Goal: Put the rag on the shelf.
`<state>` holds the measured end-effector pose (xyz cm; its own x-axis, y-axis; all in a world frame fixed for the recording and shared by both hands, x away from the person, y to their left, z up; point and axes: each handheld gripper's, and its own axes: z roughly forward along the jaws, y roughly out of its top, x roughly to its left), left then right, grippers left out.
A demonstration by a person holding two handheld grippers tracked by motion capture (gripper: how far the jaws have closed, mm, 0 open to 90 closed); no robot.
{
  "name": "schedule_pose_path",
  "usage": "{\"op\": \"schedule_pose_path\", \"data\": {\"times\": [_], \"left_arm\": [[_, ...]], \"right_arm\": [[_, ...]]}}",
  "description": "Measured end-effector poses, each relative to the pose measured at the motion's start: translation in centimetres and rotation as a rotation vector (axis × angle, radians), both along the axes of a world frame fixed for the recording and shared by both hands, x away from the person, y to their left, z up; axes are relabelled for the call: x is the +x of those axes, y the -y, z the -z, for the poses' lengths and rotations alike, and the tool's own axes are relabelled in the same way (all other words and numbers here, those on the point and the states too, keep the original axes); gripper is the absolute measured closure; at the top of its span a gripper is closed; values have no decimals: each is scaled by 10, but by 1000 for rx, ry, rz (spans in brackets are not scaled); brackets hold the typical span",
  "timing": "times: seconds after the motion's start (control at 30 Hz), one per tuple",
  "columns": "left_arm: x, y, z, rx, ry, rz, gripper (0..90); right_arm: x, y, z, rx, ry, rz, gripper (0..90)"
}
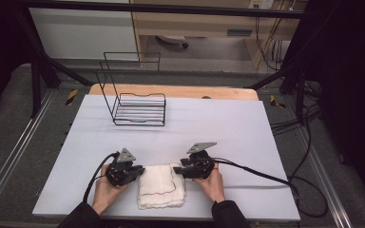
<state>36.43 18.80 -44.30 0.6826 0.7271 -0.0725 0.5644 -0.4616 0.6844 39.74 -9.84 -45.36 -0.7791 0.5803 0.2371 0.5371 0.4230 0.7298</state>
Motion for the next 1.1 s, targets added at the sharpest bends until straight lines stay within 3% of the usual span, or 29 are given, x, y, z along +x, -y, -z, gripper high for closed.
{"op": "schedule_pose_path", "data": {"times": [0.23,0.3,0.47,0.5,0.63,0.73,0.8,0.87,1.1], "left_arm": [[0,-1,-1,-8,-2,-3,830],[0,-1,-1,-9,-3,-4,831],[-2,-4,-4,-20,-2,-7,833],[-4,-5,-6,-29,2,-12,833],[-10,-12,-12,-58,8,-21,833],[-22,-21,-17,-38,25,-39,833],[-25,-24,-17,-40,23,-45,833],[-31,-29,-17,-45,19,-68,832],[-42,-30,-13,9,11,-106,830]], "right_arm": [[-2,-9,-1,-38,5,-37,669],[-1,-9,-1,-22,-41,-29,748],[0,-9,-4,-11,-65,-27,808],[1,-9,-7,14,-63,-22,815],[4,-10,-13,44,-50,-12,819],[9,-27,-24,6,13,-36,820],[13,-36,-25,9,18,-46,819],[16,-40,-24,16,23,-56,817],[26,-63,-6,12,62,-87,809]]}}
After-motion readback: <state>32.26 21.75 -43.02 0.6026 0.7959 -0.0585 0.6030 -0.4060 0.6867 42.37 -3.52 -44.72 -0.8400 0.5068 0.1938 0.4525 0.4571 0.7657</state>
